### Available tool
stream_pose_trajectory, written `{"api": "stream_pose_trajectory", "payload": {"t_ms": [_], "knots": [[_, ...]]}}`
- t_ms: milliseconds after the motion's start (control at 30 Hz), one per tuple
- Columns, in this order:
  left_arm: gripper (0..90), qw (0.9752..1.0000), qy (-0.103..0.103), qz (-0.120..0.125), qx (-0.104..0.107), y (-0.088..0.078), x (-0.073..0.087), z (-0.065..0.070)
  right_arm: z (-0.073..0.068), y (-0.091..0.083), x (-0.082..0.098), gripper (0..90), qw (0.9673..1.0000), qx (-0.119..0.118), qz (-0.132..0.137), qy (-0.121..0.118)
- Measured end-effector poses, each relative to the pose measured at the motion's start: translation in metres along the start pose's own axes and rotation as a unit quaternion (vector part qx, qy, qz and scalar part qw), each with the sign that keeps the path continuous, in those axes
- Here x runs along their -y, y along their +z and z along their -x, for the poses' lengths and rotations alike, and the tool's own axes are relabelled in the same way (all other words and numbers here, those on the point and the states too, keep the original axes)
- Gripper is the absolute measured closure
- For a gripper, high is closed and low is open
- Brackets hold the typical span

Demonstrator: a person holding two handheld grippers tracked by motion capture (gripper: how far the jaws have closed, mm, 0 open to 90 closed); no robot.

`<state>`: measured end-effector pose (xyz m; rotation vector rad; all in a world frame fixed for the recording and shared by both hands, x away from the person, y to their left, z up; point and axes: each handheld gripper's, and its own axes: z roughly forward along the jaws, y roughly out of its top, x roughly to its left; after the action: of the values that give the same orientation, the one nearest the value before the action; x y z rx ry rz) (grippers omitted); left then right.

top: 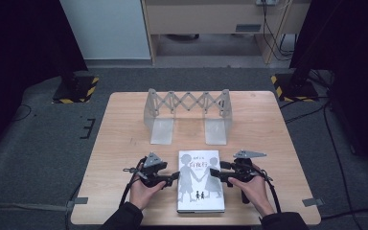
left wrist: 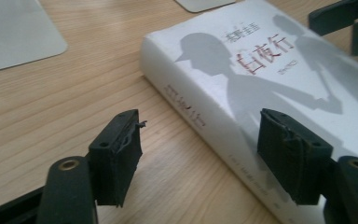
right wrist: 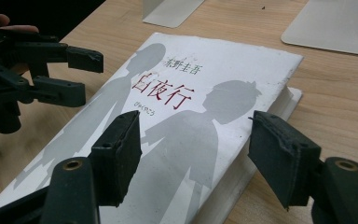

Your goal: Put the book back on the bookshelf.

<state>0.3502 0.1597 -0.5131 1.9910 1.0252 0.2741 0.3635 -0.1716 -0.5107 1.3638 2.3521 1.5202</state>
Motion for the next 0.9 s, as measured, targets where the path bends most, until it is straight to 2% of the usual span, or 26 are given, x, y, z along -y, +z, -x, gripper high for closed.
{"api": "stream_pose_trajectory", "payload": {"t_ms": [200,300,367,633,900], "knots": [[34.8,0.9998,0.003,-0.012,-0.013,0.0,0.002,-0.002,0.001,0.0,0.0,34.3,0.9998,-0.006,0.004,0.018],[34.8,0.9998,0.005,-0.019,-0.008,0.003,0.003,-0.001,0.001,-0.001,0.0,34.3,0.9997,-0.008,0.008,0.02],[34.5,0.9997,0.006,-0.024,-0.003,0.005,0.004,0.001,0.0,-0.004,-0.002,34.4,0.9996,-0.014,0.016,0.021],[33.3,0.9996,0.008,-0.028,-0.006,0.005,0.004,0.0,-0.004,-0.01,-0.01,35.1,0.9978,-0.027,0.059,0.01],[33.0,0.9995,0.007,-0.029,-0.006,0.005,0.004,-0.001,-0.004,-0.012,-0.012,35.3,0.9956,-0.04,0.082,0.021]]}}
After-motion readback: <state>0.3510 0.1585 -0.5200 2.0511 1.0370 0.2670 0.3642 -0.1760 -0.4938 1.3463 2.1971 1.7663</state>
